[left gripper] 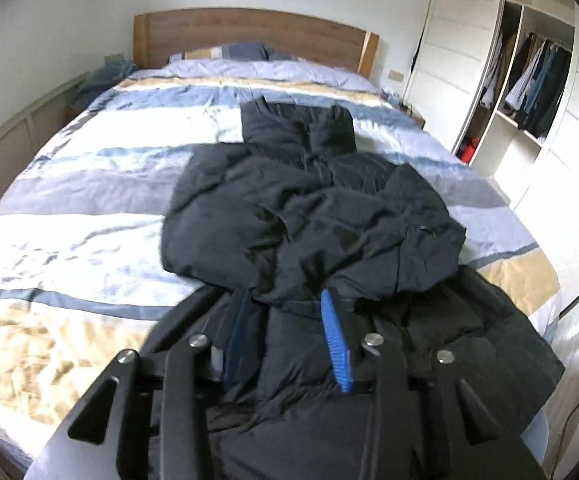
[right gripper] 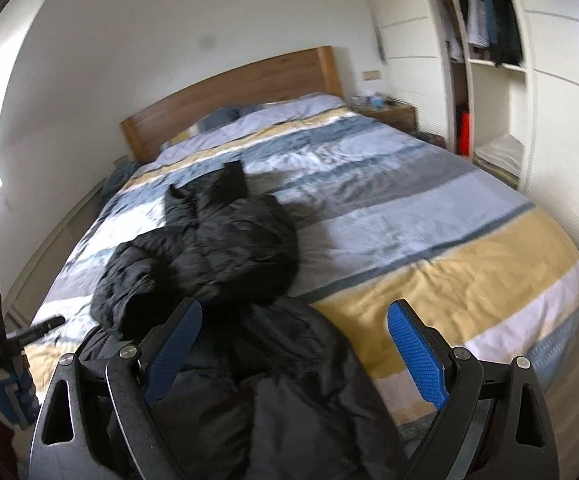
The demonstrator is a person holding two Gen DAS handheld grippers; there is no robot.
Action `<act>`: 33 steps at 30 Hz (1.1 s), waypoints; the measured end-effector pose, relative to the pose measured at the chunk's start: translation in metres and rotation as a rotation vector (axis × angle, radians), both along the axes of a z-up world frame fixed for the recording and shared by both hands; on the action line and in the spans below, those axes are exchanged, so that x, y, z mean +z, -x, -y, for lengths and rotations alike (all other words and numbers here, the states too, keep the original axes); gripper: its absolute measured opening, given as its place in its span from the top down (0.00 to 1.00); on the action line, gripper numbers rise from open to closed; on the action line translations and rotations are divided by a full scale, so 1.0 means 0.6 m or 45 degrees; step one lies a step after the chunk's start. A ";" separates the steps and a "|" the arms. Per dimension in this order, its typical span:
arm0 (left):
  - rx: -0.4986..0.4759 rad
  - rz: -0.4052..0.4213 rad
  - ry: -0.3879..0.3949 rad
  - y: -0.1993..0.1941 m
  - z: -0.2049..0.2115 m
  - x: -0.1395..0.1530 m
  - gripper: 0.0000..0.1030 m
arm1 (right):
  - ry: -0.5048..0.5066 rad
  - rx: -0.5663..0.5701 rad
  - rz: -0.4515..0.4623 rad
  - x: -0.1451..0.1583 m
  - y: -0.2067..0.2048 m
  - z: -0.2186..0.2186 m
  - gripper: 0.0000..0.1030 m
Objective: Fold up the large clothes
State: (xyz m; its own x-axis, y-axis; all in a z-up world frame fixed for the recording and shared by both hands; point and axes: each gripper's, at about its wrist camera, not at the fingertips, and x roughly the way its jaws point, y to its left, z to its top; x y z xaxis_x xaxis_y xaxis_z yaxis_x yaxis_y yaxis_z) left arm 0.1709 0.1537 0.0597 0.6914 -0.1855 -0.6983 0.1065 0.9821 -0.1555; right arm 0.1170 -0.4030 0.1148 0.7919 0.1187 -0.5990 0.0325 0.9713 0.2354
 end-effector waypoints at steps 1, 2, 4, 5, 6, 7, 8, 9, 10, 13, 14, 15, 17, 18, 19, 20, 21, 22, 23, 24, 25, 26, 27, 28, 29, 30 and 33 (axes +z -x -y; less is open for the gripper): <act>0.008 0.008 0.000 0.005 -0.009 0.007 0.65 | 0.013 0.033 0.002 0.004 -0.003 -0.017 0.09; 0.019 0.016 -0.002 0.009 -0.020 0.013 0.65 | 0.022 0.056 0.001 0.007 -0.005 -0.029 0.09; 0.038 0.018 -0.003 0.011 -0.039 0.018 0.65 | 0.052 0.126 -0.005 0.011 -0.014 -0.068 0.09; 0.052 0.011 0.000 0.010 -0.050 0.018 0.65 | 0.063 0.160 -0.010 0.010 -0.021 -0.084 0.09; 0.063 0.006 0.001 0.009 -0.058 0.017 0.65 | 0.076 0.197 -0.017 0.010 -0.028 -0.102 0.09; 0.076 0.002 0.003 0.008 -0.068 0.015 0.65 | 0.088 0.232 -0.023 0.009 -0.036 -0.121 0.09; 0.086 -0.003 0.006 0.006 -0.079 0.012 0.65 | 0.100 0.276 -0.031 0.007 -0.047 -0.144 0.09; 0.097 -0.011 0.011 0.003 -0.091 0.007 0.65 | 0.108 0.312 -0.040 0.004 -0.057 -0.163 0.09; 0.103 -0.016 0.011 0.001 -0.097 0.004 0.65 | 0.120 0.357 -0.052 0.001 -0.071 -0.188 0.10; 0.120 -0.047 0.010 -0.017 -0.116 -0.010 0.65 | 0.128 0.460 -0.064 -0.005 -0.109 -0.249 0.11; 0.126 -0.058 0.011 -0.026 -0.120 -0.012 0.65 | 0.126 0.488 -0.067 -0.006 -0.118 -0.265 0.11; 0.128 -0.065 0.010 -0.036 -0.122 -0.013 0.65 | 0.129 0.526 -0.069 -0.009 -0.131 -0.288 0.11; 0.127 -0.072 0.003 -0.057 -0.120 -0.012 0.65 | 0.132 0.592 -0.073 -0.015 -0.157 -0.330 0.11; 0.126 -0.075 0.002 -0.068 -0.118 -0.011 0.65 | 0.134 0.616 -0.077 -0.018 -0.168 -0.345 0.11; 0.122 -0.080 -0.002 -0.086 -0.113 -0.008 0.65 | 0.136 0.643 -0.081 -0.021 -0.179 -0.362 0.11; 0.117 -0.083 -0.007 -0.099 -0.109 -0.006 0.65 | 0.137 0.671 -0.085 -0.024 -0.192 -0.380 0.11; 0.109 -0.084 -0.015 -0.112 -0.103 -0.003 0.65 | 0.139 0.697 -0.087 -0.027 -0.204 -0.396 0.11; 0.100 -0.086 -0.027 -0.129 -0.096 -0.001 0.65 | 0.146 0.724 -0.090 -0.031 -0.218 -0.414 0.11; 0.088 -0.091 -0.038 -0.152 -0.086 0.001 0.65 | 0.148 0.743 -0.091 -0.033 -0.227 -0.424 0.11; 0.079 -0.094 -0.043 -0.169 -0.078 0.001 0.65 | 0.147 0.769 -0.091 -0.037 -0.236 -0.437 0.11; 0.074 -0.096 -0.046 -0.180 -0.073 0.001 0.65 | 0.153 0.790 -0.096 -0.043 -0.246 -0.448 0.11; 0.066 -0.103 -0.054 -0.199 -0.064 -0.003 0.65 | 0.168 0.809 -0.104 -0.050 -0.256 -0.459 0.11; 0.060 -0.113 -0.059 -0.218 -0.057 -0.011 0.65 | 0.178 0.829 -0.113 -0.059 -0.263 -0.468 0.11; 0.061 -0.127 -0.059 -0.233 -0.053 -0.020 0.65 | 0.183 0.847 -0.123 -0.067 -0.268 -0.475 0.11; 0.066 -0.143 -0.050 -0.247 -0.051 -0.032 0.65 | 0.196 0.867 -0.135 -0.078 -0.274 -0.482 0.11; 0.073 -0.158 -0.038 -0.259 -0.051 -0.044 0.65 | 0.215 0.887 -0.146 -0.090 -0.279 -0.489 0.12; 0.096 -0.203 -0.014 -0.280 -0.055 -0.086 0.65 | 0.237 0.924 -0.197 -0.127 -0.293 -0.493 0.12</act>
State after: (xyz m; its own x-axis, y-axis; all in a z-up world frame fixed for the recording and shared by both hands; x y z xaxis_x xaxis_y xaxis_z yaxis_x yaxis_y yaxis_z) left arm 0.3389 0.1866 0.0080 0.5832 -0.1288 -0.8020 0.0071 0.9881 -0.1535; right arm 0.2930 -0.1069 0.0386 0.4594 0.4636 -0.7577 -0.6099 0.7848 0.1103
